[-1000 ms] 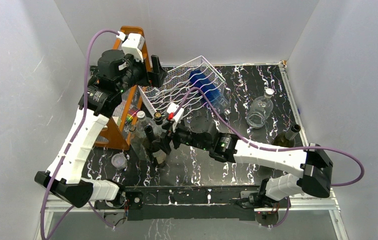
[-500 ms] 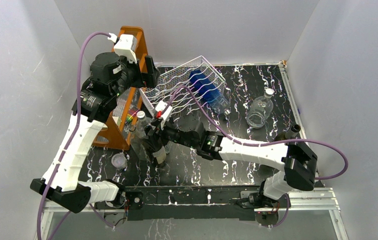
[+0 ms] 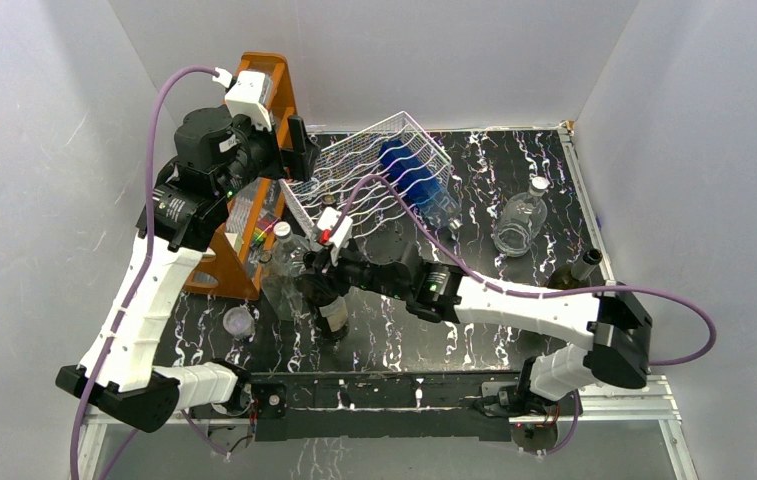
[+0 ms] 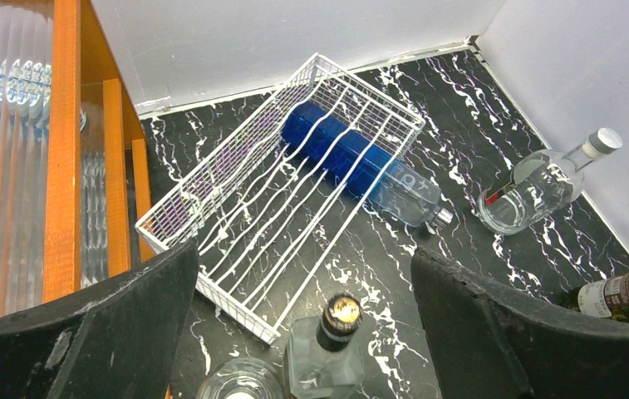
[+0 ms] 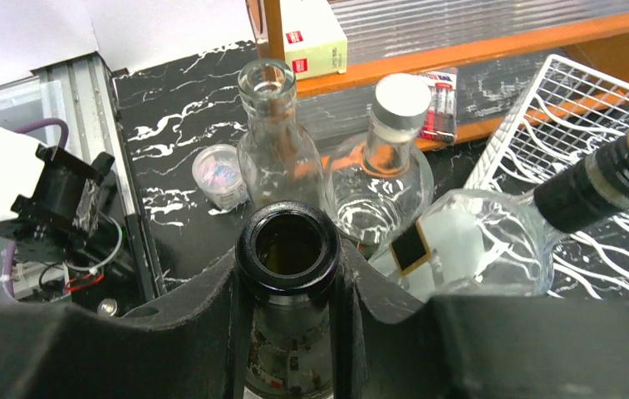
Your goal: Put the wine bottle on the wine rack
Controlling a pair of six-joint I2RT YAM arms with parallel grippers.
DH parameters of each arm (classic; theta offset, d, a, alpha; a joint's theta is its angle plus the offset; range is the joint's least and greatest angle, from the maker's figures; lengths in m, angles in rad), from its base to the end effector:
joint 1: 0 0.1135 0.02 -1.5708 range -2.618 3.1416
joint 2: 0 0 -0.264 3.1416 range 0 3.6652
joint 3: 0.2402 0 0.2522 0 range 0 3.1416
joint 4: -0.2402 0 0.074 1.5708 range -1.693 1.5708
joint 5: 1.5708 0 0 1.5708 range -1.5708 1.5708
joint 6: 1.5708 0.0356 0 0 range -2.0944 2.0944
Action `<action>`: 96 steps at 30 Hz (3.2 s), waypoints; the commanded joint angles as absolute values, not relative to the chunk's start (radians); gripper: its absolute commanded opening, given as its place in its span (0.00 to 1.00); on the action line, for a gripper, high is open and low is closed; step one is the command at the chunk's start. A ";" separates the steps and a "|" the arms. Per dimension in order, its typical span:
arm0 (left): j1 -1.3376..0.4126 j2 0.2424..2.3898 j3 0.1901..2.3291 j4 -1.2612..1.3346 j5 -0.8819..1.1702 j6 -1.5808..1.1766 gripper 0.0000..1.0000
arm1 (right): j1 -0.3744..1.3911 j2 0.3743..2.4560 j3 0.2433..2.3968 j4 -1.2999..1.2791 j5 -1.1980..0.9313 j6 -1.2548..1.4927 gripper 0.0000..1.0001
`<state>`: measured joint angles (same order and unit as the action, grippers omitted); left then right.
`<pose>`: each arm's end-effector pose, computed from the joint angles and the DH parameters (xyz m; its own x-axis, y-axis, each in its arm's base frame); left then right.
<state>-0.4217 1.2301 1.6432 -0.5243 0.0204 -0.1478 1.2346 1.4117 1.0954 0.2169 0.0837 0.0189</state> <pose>0.2196 -0.0993 0.5035 -0.1631 -0.0882 -0.9827 0.4082 0.9007 -0.1486 0.1145 0.3186 0.3441 -0.0500 -0.0860 -0.9950 -0.9125 0.4090 0.0105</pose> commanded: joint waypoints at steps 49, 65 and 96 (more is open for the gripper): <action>-0.418 1.108 1.466 -0.421 0.198 -0.099 0.98 | 1.139 1.083 1.210 0.104 0.547 0.142 0.00; -0.497 1.225 1.323 -0.176 0.652 -0.129 0.98 | 0.689 1.220 1.505 -0.146 0.330 0.368 0.00; -0.571 1.418 1.141 0.237 0.804 -0.078 0.97 | 0.593 1.211 1.583 -0.168 0.015 0.548 0.00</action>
